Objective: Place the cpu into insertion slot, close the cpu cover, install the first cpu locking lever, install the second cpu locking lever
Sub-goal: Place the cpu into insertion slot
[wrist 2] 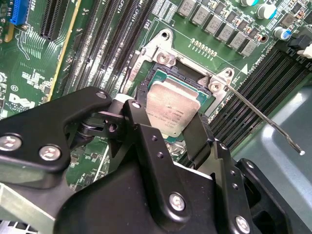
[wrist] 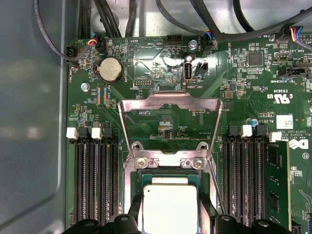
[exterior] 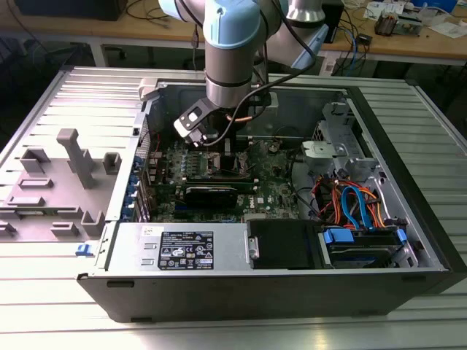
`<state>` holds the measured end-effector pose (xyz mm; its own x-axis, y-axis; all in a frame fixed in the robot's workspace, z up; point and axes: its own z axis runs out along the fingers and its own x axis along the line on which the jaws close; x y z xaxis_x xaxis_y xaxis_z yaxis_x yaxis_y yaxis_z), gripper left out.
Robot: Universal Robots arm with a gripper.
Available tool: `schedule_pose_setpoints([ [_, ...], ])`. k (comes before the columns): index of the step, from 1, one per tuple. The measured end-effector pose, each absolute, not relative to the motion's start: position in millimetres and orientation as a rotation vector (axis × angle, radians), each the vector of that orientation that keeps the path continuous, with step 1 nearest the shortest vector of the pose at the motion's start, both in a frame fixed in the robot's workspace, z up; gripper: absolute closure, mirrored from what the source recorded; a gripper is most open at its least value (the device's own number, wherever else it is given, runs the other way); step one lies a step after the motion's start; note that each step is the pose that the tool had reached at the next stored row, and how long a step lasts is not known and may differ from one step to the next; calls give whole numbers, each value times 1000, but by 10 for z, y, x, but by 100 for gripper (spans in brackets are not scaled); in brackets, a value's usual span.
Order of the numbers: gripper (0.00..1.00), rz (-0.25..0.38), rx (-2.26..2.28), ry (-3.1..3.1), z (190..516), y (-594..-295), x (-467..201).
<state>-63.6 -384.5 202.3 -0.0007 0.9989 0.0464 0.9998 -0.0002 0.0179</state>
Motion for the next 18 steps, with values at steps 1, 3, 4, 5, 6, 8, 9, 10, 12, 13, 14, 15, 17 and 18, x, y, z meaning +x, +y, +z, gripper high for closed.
schedule_pose_setpoints([
  [1, 46, -72, -2206, -2206, 2022, -3845, -636],
  [3, 46, -76, -2204, -2204, 2018, -3845, -636],
  [4, 46, -78, -2203, -2204, 2015, -3845, -636],
  [5, 46, -79, -2203, -2203, 2012, -3845, -636],
  [6, 46, -78, -2203, -2203, 2010, -3850, -637],
  [8, 46, -79, -2203, -2203, 2009, -3855, -639],
  [9, 46, -79, -2202, -2203, 2009, -3856, -639],
  [10, 46, -79, -2203, -2203, 2008, -3856, -640],
  [12, 46, -78, -2203, -2203, 2006, -3856, -641],
  [13, 46, -78, -2203, -2203, 2005, -3856, -640],
  [14, 46, -79, -2203, -2203, 2004, -3856, -640],
  [15, 46, -78, -2203, -2202, 2003, -3856, -640],
  [17, 46, -79, -2204, -2201, 2002, -3856, -640],
  [18, 46, -78, -2204, -2201, 2001, -3856, -639],
])
